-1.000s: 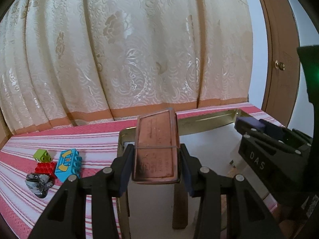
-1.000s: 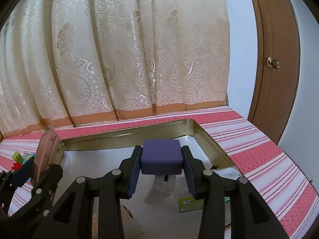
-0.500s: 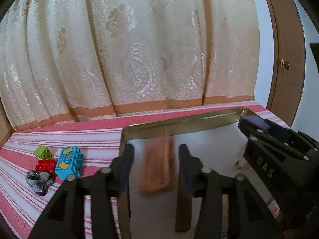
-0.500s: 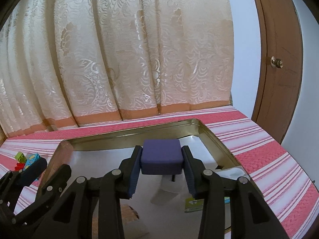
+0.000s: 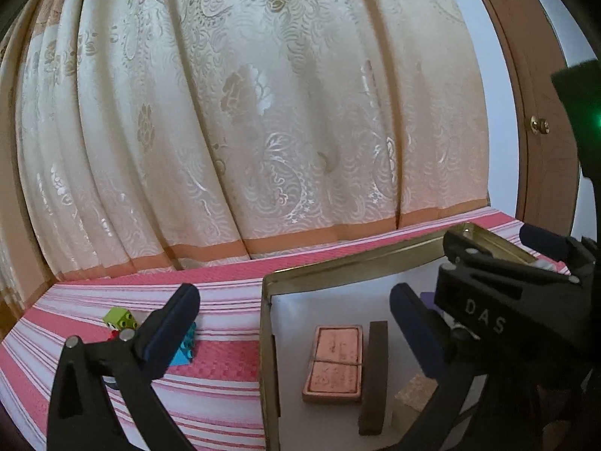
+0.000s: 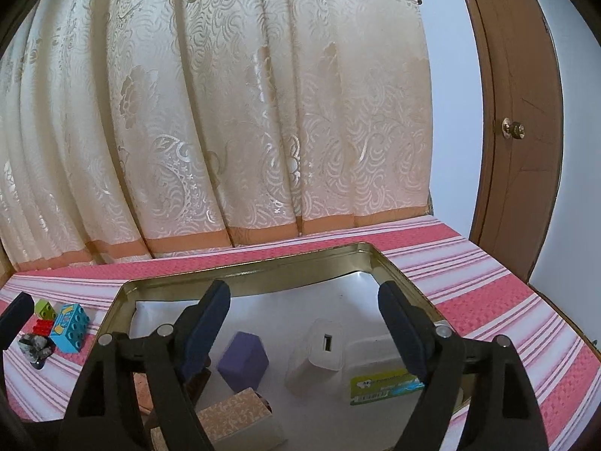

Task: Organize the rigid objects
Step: 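Lower both items into the tray and open both tools, then withdraw both tools from the tray back toward the remaining blocks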

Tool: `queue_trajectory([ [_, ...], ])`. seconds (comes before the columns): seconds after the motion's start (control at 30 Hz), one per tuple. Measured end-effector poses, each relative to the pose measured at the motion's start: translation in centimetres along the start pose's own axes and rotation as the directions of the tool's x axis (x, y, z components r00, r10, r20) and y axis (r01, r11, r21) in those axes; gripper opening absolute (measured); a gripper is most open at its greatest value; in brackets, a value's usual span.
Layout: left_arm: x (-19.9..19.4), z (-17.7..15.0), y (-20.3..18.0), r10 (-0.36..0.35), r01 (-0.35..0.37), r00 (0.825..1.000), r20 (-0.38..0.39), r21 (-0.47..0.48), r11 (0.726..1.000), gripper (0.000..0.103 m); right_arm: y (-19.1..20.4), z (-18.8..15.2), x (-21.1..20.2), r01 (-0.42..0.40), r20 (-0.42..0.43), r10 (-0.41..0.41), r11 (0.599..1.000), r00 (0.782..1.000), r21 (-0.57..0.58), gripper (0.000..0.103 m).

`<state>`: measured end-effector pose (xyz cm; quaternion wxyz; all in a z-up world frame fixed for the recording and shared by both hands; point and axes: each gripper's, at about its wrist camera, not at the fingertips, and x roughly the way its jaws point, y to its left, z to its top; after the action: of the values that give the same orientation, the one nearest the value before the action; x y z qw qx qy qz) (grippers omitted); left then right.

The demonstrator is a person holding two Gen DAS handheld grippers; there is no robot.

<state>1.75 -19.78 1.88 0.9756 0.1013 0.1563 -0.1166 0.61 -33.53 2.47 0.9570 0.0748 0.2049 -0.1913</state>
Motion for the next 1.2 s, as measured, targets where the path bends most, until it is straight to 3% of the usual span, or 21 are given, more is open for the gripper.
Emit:
queue_trajectory([
  [0.53, -0.9, -0.4, 3.6, 0.056, -0.055, 0.998, 0.023, -0.068, 0.996, 0.103, -0.5, -0.3, 0.3, -0.004, -0.012, 0.004, 0.999, 1.000, 0.040, 0.083],
  [0.83, -1.5, -1.2, 6.4, 0.128, -0.123, 0.991, 0.040, -0.096, 0.988, 0.103, -1.1, -0.8, -1.0, 0.004, 0.089, -0.012, 0.995, 0.996, 0.096, 0.083],
  [0.9, -1.6, -1.5, 7.0, 0.135, -0.131, 0.990, 0.040, -0.098, 0.987, 0.103, -1.1, -0.8, -1.3, 0.019, 0.104, -0.029, 0.995, 0.994, 0.096, 0.088],
  [1.07, -1.8, -1.8, 8.3, 0.130, -0.127, 0.991, 0.024, -0.119, 0.985, 0.103, -0.9, -1.0, -2.4, 0.058, 0.156, -0.073, 0.993, 0.985, 0.101, 0.089],
  [1.2, -1.8, -2.0, 9.1, 0.127, -0.125, 0.992, 0.012, -0.125, 0.984, 0.103, -0.7, -1.2, -2.8, 0.069, 0.148, -0.084, 0.992, 0.985, 0.105, 0.089],
])
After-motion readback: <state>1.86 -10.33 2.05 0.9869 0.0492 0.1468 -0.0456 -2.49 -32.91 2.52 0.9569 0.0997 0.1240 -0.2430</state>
